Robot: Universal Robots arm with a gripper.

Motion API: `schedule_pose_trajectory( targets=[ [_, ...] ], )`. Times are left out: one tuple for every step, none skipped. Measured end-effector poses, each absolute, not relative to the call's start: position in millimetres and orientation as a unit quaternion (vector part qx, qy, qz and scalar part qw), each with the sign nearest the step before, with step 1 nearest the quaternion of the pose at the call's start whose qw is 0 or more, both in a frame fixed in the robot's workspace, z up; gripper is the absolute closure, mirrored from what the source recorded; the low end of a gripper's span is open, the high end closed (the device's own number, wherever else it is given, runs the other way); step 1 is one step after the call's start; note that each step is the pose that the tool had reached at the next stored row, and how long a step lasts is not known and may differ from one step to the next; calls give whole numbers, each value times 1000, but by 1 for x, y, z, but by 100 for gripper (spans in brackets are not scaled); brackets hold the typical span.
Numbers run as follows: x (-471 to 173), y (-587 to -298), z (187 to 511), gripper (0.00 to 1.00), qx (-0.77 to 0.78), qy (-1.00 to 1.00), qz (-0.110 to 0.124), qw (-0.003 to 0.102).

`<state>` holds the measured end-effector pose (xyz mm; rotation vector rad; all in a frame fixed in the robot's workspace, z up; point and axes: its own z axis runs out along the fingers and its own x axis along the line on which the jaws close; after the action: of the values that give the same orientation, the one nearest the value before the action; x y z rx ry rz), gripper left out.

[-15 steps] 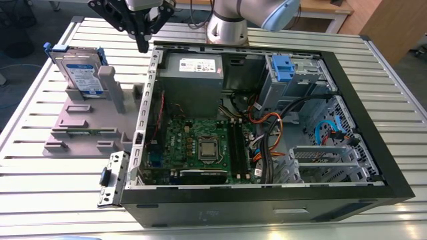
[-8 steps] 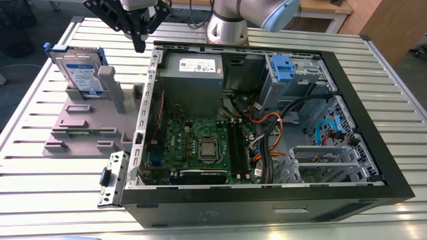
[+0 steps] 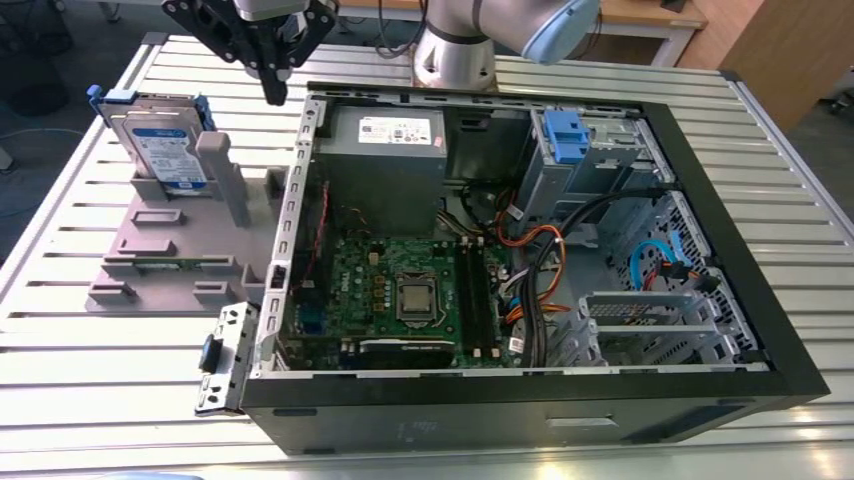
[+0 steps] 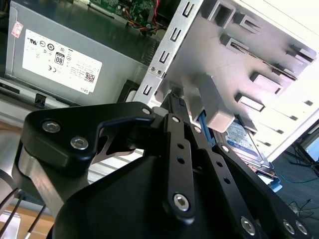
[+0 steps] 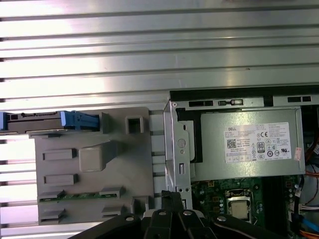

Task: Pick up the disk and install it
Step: 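Reach for the disk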

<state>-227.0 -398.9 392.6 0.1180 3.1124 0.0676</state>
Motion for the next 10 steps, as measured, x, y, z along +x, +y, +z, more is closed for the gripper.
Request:
schedule_pose_trajectory(
  targets=[
    [-227, -399, 393, 89, 38, 999, 22, 13],
    [-227, -399, 393, 89, 38, 999, 22, 13],
    [-228, -399, 393, 89, 38, 999, 22, 13],
    [-228, -399, 393, 89, 38, 999, 22, 13],
    [-228, -399, 393, 89, 38, 999, 22, 13],
    [-228, -399, 393, 89, 38, 999, 22, 13],
    [-229, -399, 393, 89, 38, 999, 22, 13],
    [-229, -399, 393, 89, 38, 999, 22, 13],
    [-229, -399, 393, 89, 38, 999, 22, 13],
    [-229, -399, 393, 89, 38, 999, 22, 13]
  ],
)
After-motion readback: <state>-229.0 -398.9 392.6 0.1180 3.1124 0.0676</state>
